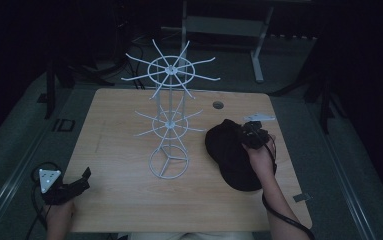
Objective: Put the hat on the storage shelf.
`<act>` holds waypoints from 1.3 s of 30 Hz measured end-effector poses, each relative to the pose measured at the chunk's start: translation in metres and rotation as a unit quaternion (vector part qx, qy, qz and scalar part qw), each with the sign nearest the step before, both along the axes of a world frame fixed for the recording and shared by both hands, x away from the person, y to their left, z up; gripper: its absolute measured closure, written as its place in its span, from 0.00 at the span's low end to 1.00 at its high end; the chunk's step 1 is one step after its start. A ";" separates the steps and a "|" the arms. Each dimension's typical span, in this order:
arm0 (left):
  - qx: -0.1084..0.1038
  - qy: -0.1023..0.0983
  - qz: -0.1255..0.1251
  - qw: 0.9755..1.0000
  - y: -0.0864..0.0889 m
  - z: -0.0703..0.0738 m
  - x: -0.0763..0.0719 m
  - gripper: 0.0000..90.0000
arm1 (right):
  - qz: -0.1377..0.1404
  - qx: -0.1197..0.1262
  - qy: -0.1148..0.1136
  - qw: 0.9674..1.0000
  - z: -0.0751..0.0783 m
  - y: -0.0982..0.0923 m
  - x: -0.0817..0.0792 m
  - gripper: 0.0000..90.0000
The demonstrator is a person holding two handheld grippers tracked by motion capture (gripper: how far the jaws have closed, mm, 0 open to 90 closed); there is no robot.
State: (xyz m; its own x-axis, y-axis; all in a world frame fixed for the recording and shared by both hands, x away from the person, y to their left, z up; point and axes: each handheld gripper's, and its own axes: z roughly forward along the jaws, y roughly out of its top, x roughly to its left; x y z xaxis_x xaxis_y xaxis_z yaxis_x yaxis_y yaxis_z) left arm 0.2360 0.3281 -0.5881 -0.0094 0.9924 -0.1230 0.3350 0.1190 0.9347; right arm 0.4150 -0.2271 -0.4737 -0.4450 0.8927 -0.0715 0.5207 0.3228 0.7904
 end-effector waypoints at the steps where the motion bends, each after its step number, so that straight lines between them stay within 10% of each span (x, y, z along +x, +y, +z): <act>1: 0.000 0.000 0.000 1.000 0.000 0.000 0.000 0.02 | 0.000 0.000 0.000 1.000 0.000 0.000 0.000 0.90; 21: 0.001 0.001 0.002 1.000 0.000 0.000 0.000 0.02 | 0.000 0.074 -0.096 0.993 0.061 -0.047 -0.054 0.90; 35: 0.002 0.001 0.002 1.000 0.000 0.000 0.000 0.02 | 0.031 0.110 -0.166 0.980 0.117 -0.053 -0.096 0.90; 39: 0.002 0.002 0.003 1.000 0.000 0.000 0.000 0.02 | 0.053 0.125 -0.202 0.970 0.145 -0.052 -0.114 0.90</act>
State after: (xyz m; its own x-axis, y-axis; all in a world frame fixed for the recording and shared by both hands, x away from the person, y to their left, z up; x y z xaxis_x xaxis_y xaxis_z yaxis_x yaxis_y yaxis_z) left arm 0.2363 0.3278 -0.5881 -0.0152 0.9929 -0.1184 0.3374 0.1165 0.9341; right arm 0.3010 -0.2796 -0.3282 -0.5153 0.8557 -0.0472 0.1261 0.1301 0.9834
